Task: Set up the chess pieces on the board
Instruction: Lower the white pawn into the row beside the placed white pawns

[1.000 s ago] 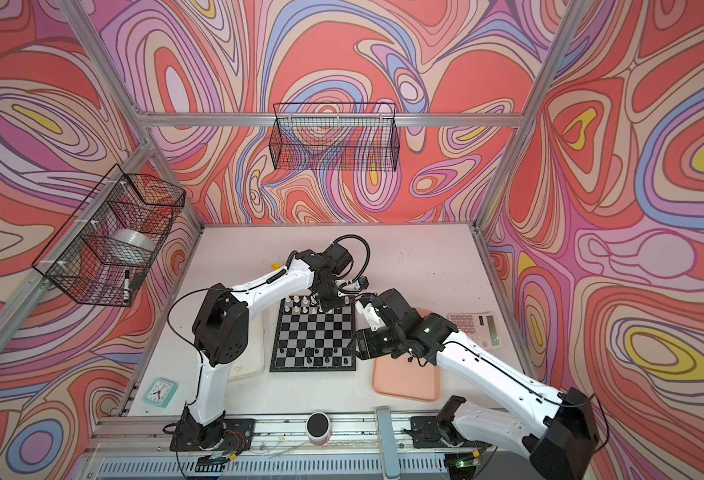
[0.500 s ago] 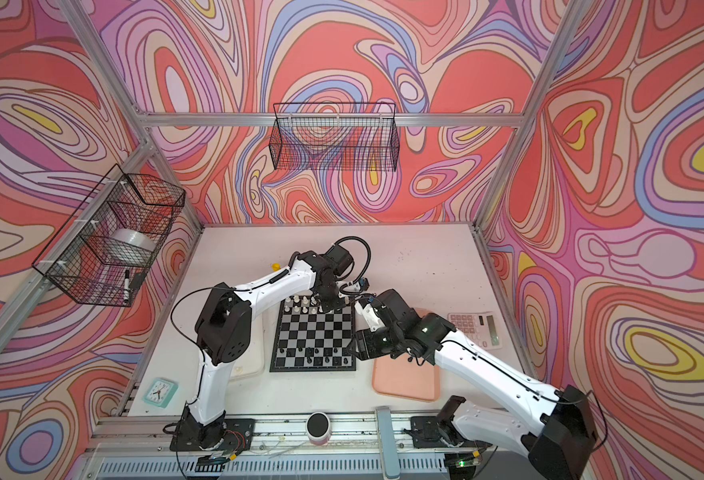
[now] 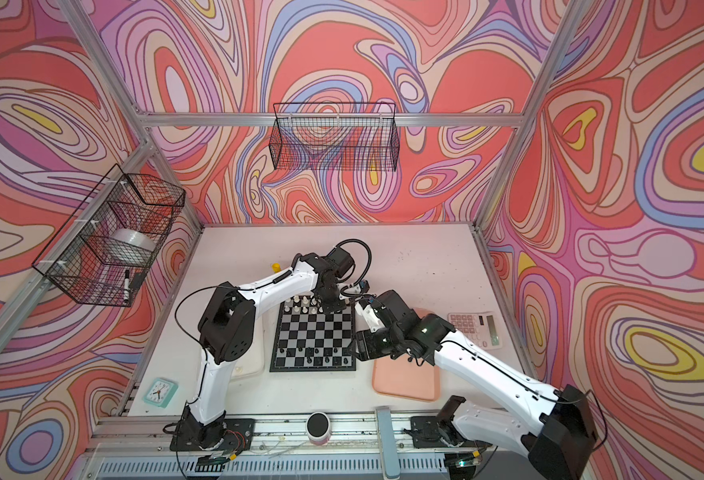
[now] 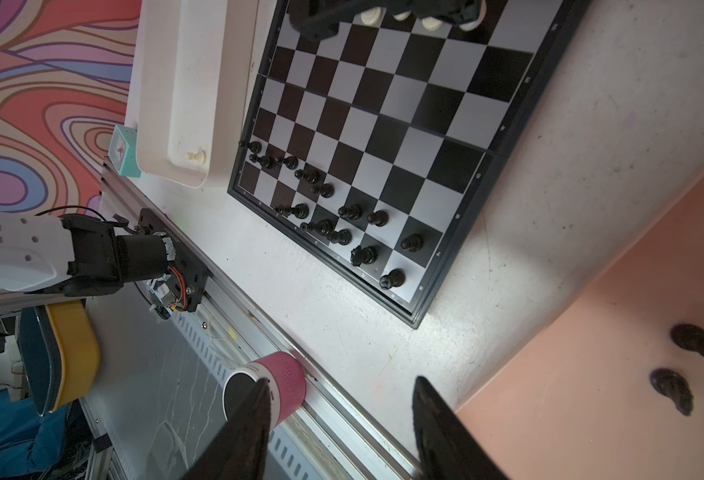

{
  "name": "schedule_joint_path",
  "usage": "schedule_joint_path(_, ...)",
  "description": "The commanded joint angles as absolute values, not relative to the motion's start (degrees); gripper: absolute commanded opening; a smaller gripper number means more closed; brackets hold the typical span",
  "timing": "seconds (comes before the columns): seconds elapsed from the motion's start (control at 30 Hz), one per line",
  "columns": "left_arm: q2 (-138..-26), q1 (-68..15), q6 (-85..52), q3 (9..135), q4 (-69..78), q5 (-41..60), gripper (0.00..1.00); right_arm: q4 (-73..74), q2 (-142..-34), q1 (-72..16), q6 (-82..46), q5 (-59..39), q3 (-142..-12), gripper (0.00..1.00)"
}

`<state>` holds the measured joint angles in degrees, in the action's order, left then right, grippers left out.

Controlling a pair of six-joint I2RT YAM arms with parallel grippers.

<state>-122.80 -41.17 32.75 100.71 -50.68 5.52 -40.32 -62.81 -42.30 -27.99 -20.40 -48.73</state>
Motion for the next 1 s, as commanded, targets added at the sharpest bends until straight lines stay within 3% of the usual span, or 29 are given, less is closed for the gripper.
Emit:
schedule_joint_path(0.0, -124.11, -41.92, 33.0, 100.02, -50.63, 5.03, 0.1, -39.88, -62.67, -42.01, -28.12, -20.3, -48.06, 0.56)
schedule_joint_path(0.97, -124.8, -42.18, 33.49, 99.51, -49.66, 4.11, 0.17, -39.37, -62.41, -42.03, -28.3, -20.3, -47.1, 0.56)
